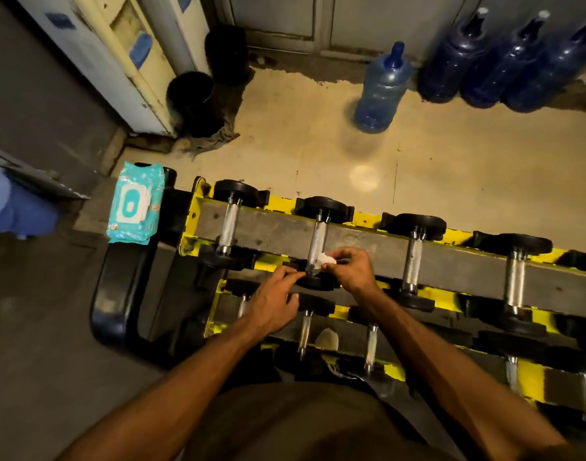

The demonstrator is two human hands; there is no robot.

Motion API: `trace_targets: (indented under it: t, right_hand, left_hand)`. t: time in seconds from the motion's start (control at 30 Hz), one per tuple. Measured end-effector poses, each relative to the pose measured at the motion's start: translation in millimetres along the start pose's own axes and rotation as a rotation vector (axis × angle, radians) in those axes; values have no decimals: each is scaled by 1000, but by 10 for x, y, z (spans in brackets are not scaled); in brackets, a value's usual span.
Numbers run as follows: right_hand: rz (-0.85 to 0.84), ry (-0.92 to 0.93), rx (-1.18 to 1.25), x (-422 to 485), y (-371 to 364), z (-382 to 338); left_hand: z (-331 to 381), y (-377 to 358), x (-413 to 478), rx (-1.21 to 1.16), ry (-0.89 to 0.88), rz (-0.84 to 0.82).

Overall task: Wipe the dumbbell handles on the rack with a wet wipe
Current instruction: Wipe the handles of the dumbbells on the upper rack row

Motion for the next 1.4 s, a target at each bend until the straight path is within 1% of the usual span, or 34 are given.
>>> trace_targets:
  t: [0.07, 0.17, 0.23, 0.27, 0.3, 0.37, 0.43, 0.47, 0.53, 0.6, 0.73, 0.77, 0.8, 0.9, 0.93, 1.0, 1.1, 1.17, 1.23, 1.27, 1.37, 1.4]
  right_hand:
    - [19, 61, -71, 104, -50, -68]
    - [66, 262, -271, 151, -86, -190]
    - [-18, 410, -514, 104, -220, -231]
    - [-86, 443, -617, 88, -292, -229]
    - [-151, 428, -681, 94, -349, -219]
    - [-260, 327, -742, 179, -409, -211]
    - [-297, 256, -777, 278, -411, -279]
    - [-261, 237, -769, 313, -384, -333]
    - [-132, 207, -689, 300, -305, -384]
    - [-54, 219, -613, 208, -283, -336]
    - [-111, 298, -744, 95, -323, -179]
    - [-104, 297, -720, 117, -300, -191]
    - [-69, 292, -651, 154, -268, -232]
    - [152, 245, -369, 274, -117, -363]
    - [195, 227, -338, 297, -106, -389]
    - [195, 228, -383, 296, -153, -406]
    - [67, 252, -534, 189, -269, -344]
    - [-29, 227, -641, 131, -341, -207]
    - [-32, 229, -646, 150, -344, -165]
    - [13, 222, -578, 187, -307, -184]
    - [224, 134, -259, 311, -118, -252]
    - [252, 112, -213, 326, -90, -247]
  left_hand:
    - [11, 18, 7, 1, 6, -6]
    - [23, 38, 37, 5, -15, -10]
    - [11, 43, 39, 9, -35, -23]
    - [0, 41, 37, 13, -42, -33]
    - [-20, 47, 38, 16, -55, -44]
    - [-56, 61, 45, 20, -93, -63]
    - [-80, 60, 47, 17, -129, -84]
    - [-91, 56, 48, 16, -143, -98]
    - [-122, 40, 53, 18, -161, -122]
    - [-135, 44, 66, 23, -185, -138]
    - [-133, 77, 106, 13, -223, -151]
    - [-123, 92, 119, 17, -231, -148]
    - [-121, 104, 133, 21, -237, -139]
    - [-104, 104, 143, 18, -235, -137]
    - [-103, 103, 142, 26, -234, -141]
    - [-108, 118, 136, 33, -238, -149]
    - [-140, 143, 159, 31, -242, -153]
    - [-147, 147, 158, 35, -255, -154]
    - [-161, 136, 166, 23, -261, -152]
    - [-159, 138, 171, 18, -264, -150]
    - [-140, 142, 175, 19, -274, -143]
    - [-134, 142, 169, 16, -273, -143]
Point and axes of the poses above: each hand's wrist, its own x-axis towards the middle knuckle, its own y-axis out of the back of the hand, z = x × y, the point moved 8 cm from there along x, towards the middle knuckle, and after that the axes turned 7 degrees about x, right-handed, at the moved point
